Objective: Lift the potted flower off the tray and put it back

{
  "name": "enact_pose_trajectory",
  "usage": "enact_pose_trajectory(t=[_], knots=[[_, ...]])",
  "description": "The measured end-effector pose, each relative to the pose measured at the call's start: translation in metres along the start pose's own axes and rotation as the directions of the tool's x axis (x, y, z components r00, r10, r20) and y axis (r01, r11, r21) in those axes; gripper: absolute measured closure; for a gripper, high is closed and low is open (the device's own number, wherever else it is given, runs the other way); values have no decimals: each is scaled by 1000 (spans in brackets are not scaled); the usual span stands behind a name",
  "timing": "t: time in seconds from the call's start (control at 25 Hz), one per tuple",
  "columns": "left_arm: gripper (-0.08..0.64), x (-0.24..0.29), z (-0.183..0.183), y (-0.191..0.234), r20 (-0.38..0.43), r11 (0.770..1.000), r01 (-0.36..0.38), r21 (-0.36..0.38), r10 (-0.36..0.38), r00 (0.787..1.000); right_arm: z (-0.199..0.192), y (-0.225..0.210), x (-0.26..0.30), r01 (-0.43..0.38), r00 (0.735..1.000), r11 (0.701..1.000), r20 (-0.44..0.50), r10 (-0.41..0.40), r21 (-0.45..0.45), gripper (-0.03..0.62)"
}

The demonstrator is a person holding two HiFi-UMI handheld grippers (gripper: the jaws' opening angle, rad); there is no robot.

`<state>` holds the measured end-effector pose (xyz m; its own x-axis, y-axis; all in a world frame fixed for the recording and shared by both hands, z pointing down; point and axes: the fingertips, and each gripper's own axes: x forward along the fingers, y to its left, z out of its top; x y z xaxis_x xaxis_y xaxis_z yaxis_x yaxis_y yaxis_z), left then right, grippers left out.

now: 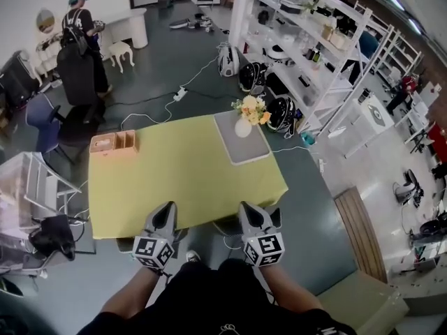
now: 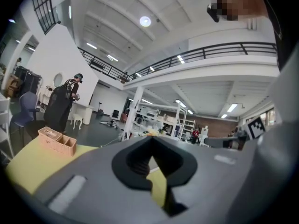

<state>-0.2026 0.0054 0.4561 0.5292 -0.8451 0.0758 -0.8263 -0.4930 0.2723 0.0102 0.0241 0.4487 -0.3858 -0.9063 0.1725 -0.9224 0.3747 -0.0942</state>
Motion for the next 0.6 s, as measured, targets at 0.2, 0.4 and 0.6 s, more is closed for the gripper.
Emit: enact_pose_trajectory(t=[0.2,0.4,0.6], knots=[[552,20,12,32,-3,1000,-3,-23,3,1000,11,-6,26,33,999,999,-15,-33,-4,589],[552,41,6,42,-19,999,3,-37,-4,1000,12,-19,48,31,999,1000,-6,-31,-2,589],[552,59,8,48,-20,999,-22,-38,21,1000,4,-42,81,26,999,1000,-18,-26,5,589]])
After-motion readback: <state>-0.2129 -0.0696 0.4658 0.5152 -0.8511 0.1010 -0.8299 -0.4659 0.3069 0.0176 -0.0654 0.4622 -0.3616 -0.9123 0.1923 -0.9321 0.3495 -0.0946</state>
